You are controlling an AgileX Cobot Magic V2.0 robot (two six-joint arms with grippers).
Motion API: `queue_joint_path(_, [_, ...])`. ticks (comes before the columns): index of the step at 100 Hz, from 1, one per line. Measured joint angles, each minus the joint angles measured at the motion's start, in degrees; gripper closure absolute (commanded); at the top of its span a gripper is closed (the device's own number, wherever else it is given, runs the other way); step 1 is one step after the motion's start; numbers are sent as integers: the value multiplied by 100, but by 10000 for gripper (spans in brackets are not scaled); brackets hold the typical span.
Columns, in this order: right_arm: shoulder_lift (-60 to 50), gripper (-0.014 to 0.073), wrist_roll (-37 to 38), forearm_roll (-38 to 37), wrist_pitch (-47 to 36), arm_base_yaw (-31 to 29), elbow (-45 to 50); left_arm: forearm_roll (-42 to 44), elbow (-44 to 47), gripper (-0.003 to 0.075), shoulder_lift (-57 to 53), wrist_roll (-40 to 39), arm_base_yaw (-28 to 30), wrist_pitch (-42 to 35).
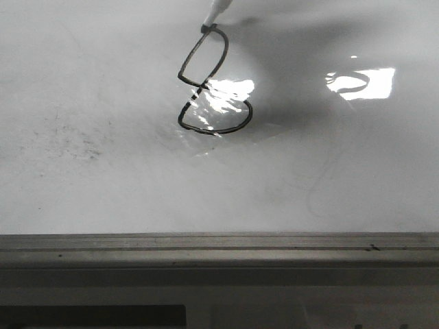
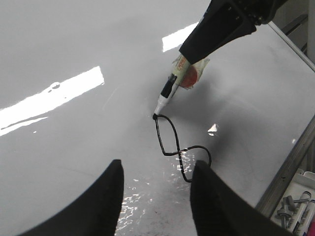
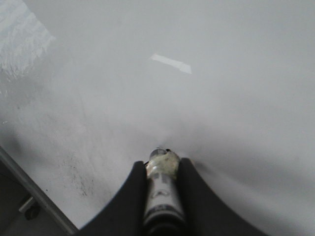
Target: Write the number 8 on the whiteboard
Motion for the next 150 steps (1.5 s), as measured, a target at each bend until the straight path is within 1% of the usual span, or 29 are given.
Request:
queue_joint_path(19, [-147, 645, 0, -145, 142, 464, 0, -42, 0, 428, 0, -3, 0, -18])
queue_joint_path(34, [-336, 645, 0, -152, 329, 899, 0, -160, 0, 427, 113, -12, -33, -475])
queue_joint_path(54, [-17, 645, 44, -152, 560, 1413, 171, 200, 0, 428, 987, -25, -404, -745])
queue_joint_path(67, [157, 645, 217, -152, 570, 1552, 215, 224, -65, 428, 1604, -25, -563, -786])
queue_joint_path(84, [166, 645, 307, -152, 546, 1685, 215, 224, -251, 428, 2225, -25, -562, -855])
queue_joint_path(101, [166, 645, 341, -46, 512, 1697, 215, 147, -319, 430, 2628, -25, -562, -1013])
queue_joint_path(105, [166, 645, 341, -21, 512, 1697, 215, 66, -319, 449, 2682, -25, -562, -1079])
queue_joint_path(110, [166, 645, 341, -7, 523, 1697, 215, -63, -340, 496, 2706, -25, -562, -1138])
queue_joint_path(119, [166, 645, 341, 5, 533, 1697, 215, -264, -346, 642, 2706, -25, -562, -1226])
queue_joint_path(122, [166, 645, 341, 5, 521, 1697, 215, -280, -354, 708, 2706, -25, -562, -1229])
queue_joint_path(125, [166, 645, 341, 5, 519, 1697, 215, -290, -354, 744, 2709, -25, -562, -1237])
queue_joint_path(150, [166, 646, 371, 27, 565, 1697, 215, -105, -354, 741, 2732, 194, -562, -1243])
